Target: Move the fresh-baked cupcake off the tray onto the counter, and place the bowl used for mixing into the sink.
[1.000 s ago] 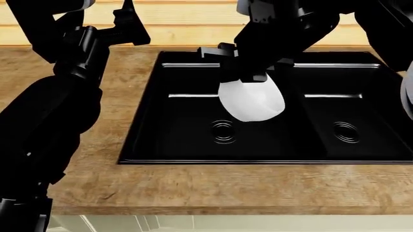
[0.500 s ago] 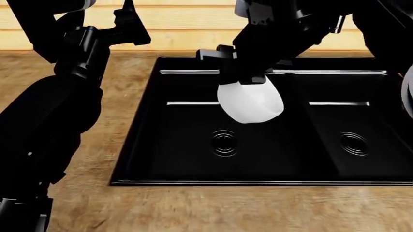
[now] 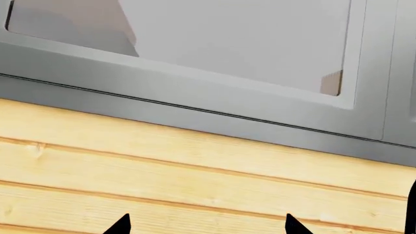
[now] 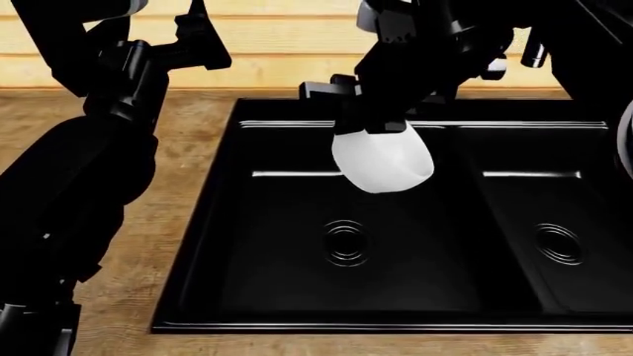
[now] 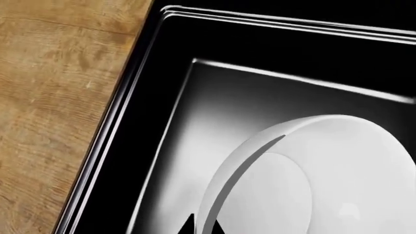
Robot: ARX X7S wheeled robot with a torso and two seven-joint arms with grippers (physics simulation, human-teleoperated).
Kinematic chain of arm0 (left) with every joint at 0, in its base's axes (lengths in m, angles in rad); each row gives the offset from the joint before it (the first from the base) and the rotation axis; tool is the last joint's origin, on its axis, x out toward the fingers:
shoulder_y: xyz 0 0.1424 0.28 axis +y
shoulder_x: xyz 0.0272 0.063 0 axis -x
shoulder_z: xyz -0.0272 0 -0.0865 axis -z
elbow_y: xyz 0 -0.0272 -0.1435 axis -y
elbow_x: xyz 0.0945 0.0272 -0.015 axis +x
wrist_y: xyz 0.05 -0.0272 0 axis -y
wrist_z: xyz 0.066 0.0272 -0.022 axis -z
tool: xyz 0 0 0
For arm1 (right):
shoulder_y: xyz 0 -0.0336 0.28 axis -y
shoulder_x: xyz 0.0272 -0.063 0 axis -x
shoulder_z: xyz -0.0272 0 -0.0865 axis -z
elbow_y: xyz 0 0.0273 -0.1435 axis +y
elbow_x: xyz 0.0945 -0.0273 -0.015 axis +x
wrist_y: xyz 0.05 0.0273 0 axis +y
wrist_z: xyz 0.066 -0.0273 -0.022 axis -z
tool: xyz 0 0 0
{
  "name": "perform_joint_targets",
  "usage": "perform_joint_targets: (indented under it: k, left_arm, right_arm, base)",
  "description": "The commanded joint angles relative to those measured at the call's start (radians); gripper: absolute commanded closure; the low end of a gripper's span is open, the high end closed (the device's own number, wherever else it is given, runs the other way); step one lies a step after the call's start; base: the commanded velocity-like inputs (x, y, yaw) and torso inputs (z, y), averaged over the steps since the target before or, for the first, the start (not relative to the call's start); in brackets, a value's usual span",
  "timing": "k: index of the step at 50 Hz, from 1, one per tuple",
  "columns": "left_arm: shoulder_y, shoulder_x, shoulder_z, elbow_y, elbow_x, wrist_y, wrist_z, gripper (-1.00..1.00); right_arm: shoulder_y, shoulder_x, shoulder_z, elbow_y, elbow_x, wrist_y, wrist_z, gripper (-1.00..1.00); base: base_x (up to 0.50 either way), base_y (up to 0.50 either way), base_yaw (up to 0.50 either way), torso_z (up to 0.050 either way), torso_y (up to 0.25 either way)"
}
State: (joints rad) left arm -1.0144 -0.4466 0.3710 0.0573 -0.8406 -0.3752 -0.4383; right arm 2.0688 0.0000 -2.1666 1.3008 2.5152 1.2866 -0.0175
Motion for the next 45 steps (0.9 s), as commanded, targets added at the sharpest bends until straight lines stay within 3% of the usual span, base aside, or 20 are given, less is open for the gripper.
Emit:
perform_joint_targets:
  k: [1,12,27,45]
  left_arm:
    - [0.001,-0.001,0.002,0.002,-0.001,0.0,-0.001,-1.0]
    - [-0.002,0.004,0.005,-0.01,0.004,0.006,0.002,-1.0]
    - [-0.003,0.003,0.004,-0.007,0.001,0.009,0.001,-1.0]
    - [0.0,0.001,0.003,-0.005,0.0,0.013,-0.004,-1.0]
  right_arm:
    - [-0.004,0.001,0.034,0.004,-0.028,0.001,0.001,1.0]
    - [-0.017,0.001,0.044,0.002,-0.039,0.007,0.013,1.0]
    - [-0.062,0.0,0.241,-0.071,-0.24,0.1,0.019,1.0]
    - [-0.164,0.0,0.444,-0.164,-0.438,0.134,0.158,1.0]
  base:
    - [0.18,0.0,0.0,0.0,0.0]
    - [0.11,0.0,0.0,0.0,0.001]
    - [0.0,0.0,0.0,0.0,0.0]
    - [0.0,0.0,0.0,0.001,0.001]
